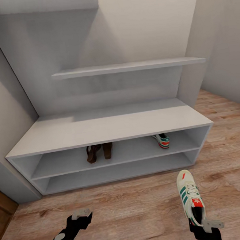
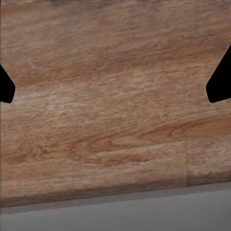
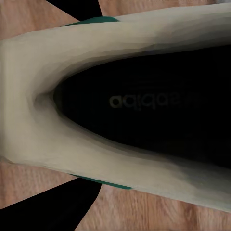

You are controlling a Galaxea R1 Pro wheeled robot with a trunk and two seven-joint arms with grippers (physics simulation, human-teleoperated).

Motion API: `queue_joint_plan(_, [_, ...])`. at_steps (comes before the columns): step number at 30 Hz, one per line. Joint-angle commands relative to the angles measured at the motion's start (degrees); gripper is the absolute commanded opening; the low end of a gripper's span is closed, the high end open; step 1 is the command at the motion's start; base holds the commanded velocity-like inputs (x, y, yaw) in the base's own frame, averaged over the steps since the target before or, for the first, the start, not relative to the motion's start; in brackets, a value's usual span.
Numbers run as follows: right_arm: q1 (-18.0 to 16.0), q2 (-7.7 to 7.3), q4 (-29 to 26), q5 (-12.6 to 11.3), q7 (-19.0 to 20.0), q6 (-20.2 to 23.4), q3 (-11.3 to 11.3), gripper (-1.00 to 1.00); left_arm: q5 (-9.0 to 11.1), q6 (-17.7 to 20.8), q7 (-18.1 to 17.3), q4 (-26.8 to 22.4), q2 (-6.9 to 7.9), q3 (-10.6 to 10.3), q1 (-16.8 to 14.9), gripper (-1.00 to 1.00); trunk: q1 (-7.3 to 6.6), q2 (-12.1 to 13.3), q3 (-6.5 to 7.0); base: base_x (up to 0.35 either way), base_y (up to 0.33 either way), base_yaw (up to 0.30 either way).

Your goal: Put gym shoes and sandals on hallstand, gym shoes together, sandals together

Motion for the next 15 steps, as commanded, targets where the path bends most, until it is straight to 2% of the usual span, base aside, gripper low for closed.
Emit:
queue_joint_plan(1, [-0.03, 0.02, 0.03, -0.52, 0.13, -0.21, 0.17, -1.0, 0.0, -1.25, -0.87, 0.04, 0.41, 0.46, 0.66, 1.0, -0.01, -0.02, -0.04, -0.003, 0.0, 0.0])
queue_joint_plan(3, [-0.04, 0.15, 0.02, -0.52, 0.13, -0.21, 0.18, -1.0, 1.59, -3.91, -1.96, 0.1, 1.63, 0.44, 2.4, 1.0, -0.01, -0.02, -0.08, -0.002, 0.0, 0.008])
queue_joint_plan(4, [-0.04, 0.29, 0.01, -0.52, 0.13, -0.19, 0.19, -1.0, 3.3, -6.21, -2.91, 0.14, 2.78, 0.44, 4.01, 1.0, -0.01, -0.02, -0.12, -0.001, 0.0, 0.069])
queue_joint_plan(5, [-0.03, 0.42, 0.01, -0.52, 0.13, -0.17, 0.2, -1.0, 4.44, -7.51, -3.43, 0.15, 3.34, 0.42, 5.11, 1.0, -0.01, -0.02, -0.18, -0.001, 0.0, 0.095])
queue_joint_plan(8, [-0.03, 0.82, 0.01, -0.46, 0.13, -0.13, 0.23, -1.0, 6.87, -10.8, -4.2, 0.18, 4.16, 0.41, 8.75, 1.0, -0.01, -0.02, -0.37, 0.0, 0.0, 0.121])
queue_joint_plan(12, [-0.03, 1.55, -0.13, -0.36, 0.13, -0.12, 0.28, -1.0, 7.87, -15.24, -4.42, 0.18, 4.07, 0.29, 12.34, 1.0, -0.01, -0.02, -0.64, 0.0, 0.0, 0.137])
queue_joint_plan(15, [-0.03, 1.63, -0.17, -0.35, 0.13, -0.12, 0.29, -1.0, 7.91, -15.84, -4.49, 0.17, 3.96, 0.24, 13.46, 1.0, -0.01, -0.02, -0.86, 0.0, 0.0, 0.143])
